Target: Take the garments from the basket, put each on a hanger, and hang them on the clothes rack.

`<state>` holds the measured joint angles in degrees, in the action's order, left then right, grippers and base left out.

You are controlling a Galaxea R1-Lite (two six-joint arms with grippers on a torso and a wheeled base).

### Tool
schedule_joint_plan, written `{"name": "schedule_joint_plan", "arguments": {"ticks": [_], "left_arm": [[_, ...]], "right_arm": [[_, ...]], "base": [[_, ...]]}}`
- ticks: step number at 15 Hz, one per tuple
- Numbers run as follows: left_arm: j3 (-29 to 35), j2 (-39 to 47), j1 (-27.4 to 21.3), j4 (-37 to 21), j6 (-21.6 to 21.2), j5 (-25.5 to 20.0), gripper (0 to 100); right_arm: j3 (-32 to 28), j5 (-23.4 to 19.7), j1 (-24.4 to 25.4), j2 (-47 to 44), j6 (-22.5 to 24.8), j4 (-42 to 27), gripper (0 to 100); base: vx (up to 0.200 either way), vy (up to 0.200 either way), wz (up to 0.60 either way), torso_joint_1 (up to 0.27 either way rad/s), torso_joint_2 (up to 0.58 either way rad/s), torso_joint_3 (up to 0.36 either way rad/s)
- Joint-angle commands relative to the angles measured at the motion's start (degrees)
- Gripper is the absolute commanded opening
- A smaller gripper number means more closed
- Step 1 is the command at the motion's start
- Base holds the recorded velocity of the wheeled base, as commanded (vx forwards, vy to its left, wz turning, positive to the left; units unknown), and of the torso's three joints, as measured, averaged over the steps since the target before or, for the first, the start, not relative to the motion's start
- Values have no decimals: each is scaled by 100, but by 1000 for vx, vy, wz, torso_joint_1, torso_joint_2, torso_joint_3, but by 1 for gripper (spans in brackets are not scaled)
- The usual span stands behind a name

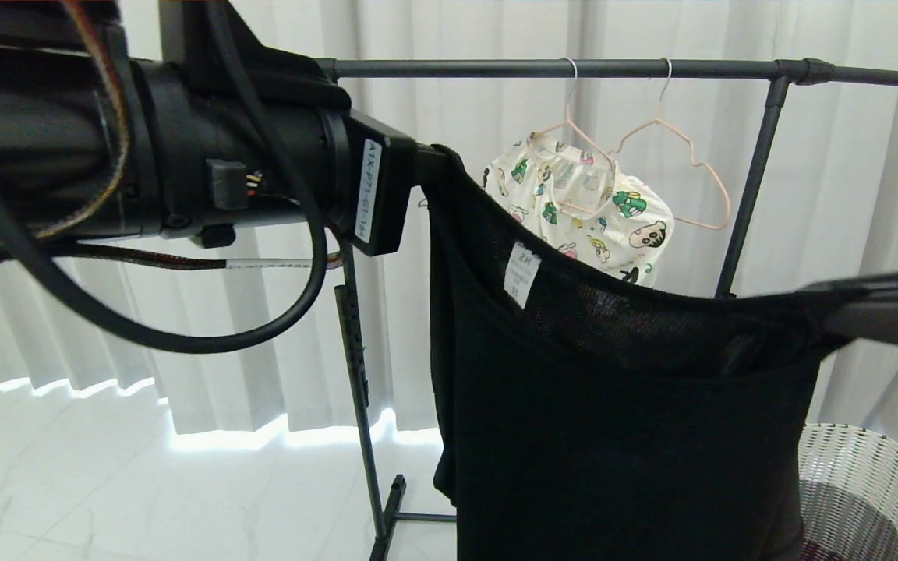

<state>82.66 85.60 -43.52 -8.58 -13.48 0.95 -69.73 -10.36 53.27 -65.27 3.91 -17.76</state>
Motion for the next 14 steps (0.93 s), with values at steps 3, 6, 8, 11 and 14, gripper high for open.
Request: {"name": "schedule_joint_plan", "arguments": {"ticks": [3,6,8,11,14], "left_arm": [[-1095,-1142,-16,-3,-14,2,0],[-1833,-1819,-772,-3,-23,28,0],[-2017,-1916,-1229,-3,-23,46,0],[-2035,-1872,-1554,-3,-32,54,0],[-2035,-1881,-1572,-3,-32,54,0]], "right_arm": [[-23,-10,-889,-689,4,1196,0],[-41,-10,-1003,-1357,13,2242,0],[-111,-18,-985,-1533,22,2374,0],[-216,-10,-985,-1603,31,2383,0],[-208,-10,-985,-1594,31,2374,0]], "base": [[0,0,0,0,0,0],[0,0,0,0,0,0],[0,0,0,0,0,0],[0,0,0,0,0,0],[0,0,0,0,0,0]]}}
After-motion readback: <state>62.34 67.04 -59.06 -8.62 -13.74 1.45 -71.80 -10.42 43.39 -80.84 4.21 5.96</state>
